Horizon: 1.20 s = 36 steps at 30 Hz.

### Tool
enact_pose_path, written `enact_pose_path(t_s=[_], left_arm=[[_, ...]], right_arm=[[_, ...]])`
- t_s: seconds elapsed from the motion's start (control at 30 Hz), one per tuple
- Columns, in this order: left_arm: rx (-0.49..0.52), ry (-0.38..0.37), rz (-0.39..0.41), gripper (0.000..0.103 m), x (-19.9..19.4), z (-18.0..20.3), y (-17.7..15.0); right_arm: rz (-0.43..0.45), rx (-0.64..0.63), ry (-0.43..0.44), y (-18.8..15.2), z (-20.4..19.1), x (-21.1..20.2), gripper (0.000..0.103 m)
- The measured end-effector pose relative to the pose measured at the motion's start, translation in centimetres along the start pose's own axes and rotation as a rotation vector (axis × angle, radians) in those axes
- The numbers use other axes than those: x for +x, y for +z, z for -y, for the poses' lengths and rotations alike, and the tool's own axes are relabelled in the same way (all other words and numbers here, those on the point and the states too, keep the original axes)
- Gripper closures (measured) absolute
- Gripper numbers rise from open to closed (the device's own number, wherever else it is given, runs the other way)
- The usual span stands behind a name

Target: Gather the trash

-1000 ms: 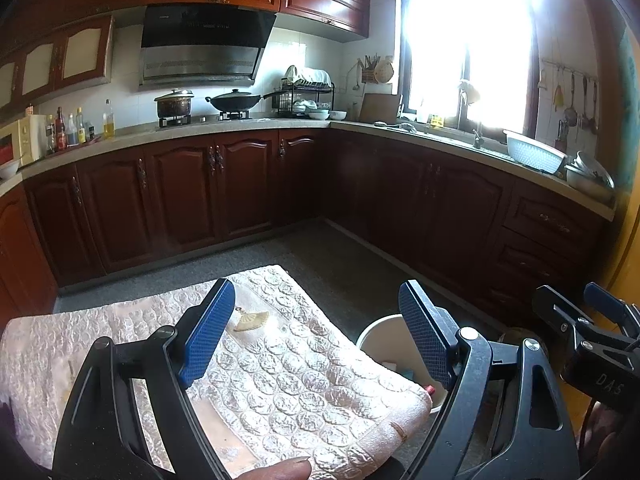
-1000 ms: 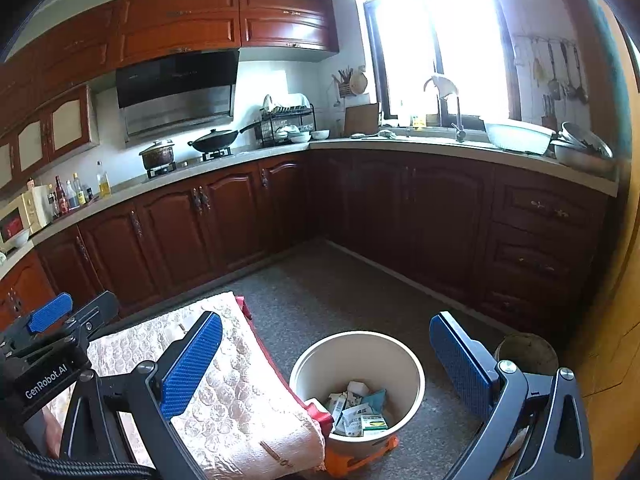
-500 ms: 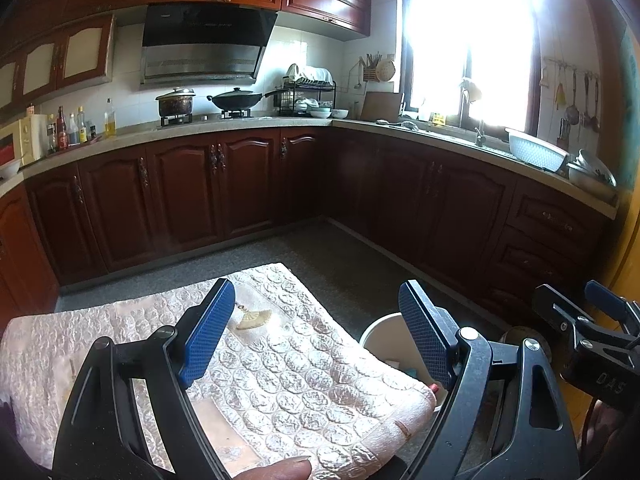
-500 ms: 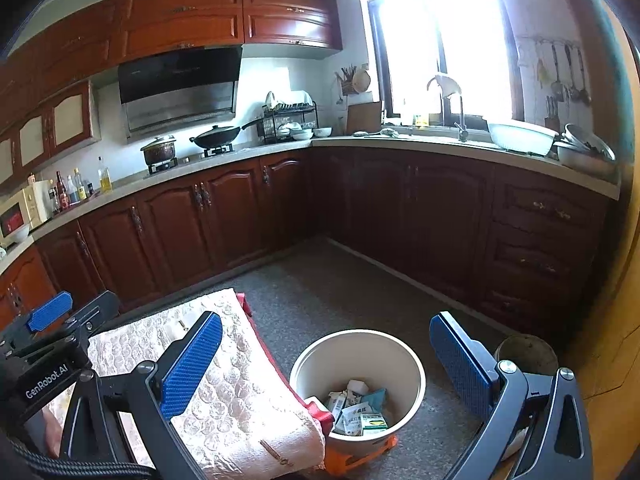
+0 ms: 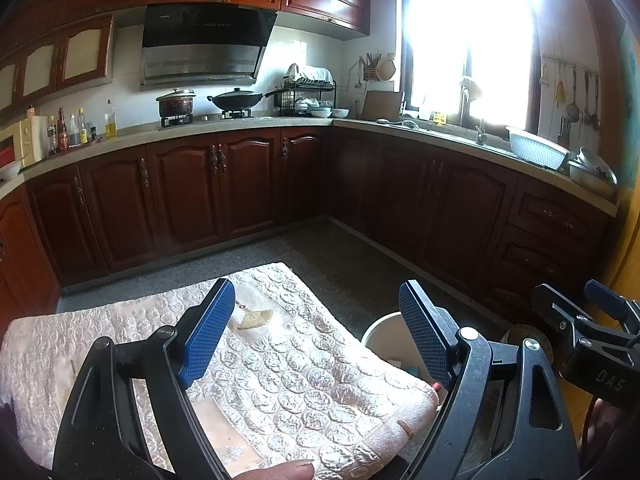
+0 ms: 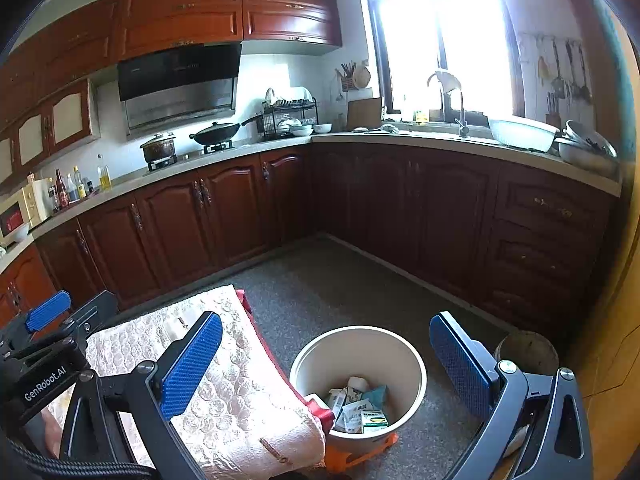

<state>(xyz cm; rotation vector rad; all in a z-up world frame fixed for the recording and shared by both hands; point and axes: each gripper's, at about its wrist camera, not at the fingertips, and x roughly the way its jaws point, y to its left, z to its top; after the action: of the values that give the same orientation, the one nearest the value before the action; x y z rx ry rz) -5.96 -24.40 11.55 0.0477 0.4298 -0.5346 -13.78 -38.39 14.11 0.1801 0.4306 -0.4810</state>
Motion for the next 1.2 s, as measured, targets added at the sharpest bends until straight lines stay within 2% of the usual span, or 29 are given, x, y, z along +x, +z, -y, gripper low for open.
enact_pose_path(t_s=[1.2], left_arm=[[-0.003, 0.005, -0.023, 0.019, 0.7, -0.28, -0.56]], right_arm=[[-0.012, -0.001, -0.001, -0.09, 0.22, 0.39, 0.0]])
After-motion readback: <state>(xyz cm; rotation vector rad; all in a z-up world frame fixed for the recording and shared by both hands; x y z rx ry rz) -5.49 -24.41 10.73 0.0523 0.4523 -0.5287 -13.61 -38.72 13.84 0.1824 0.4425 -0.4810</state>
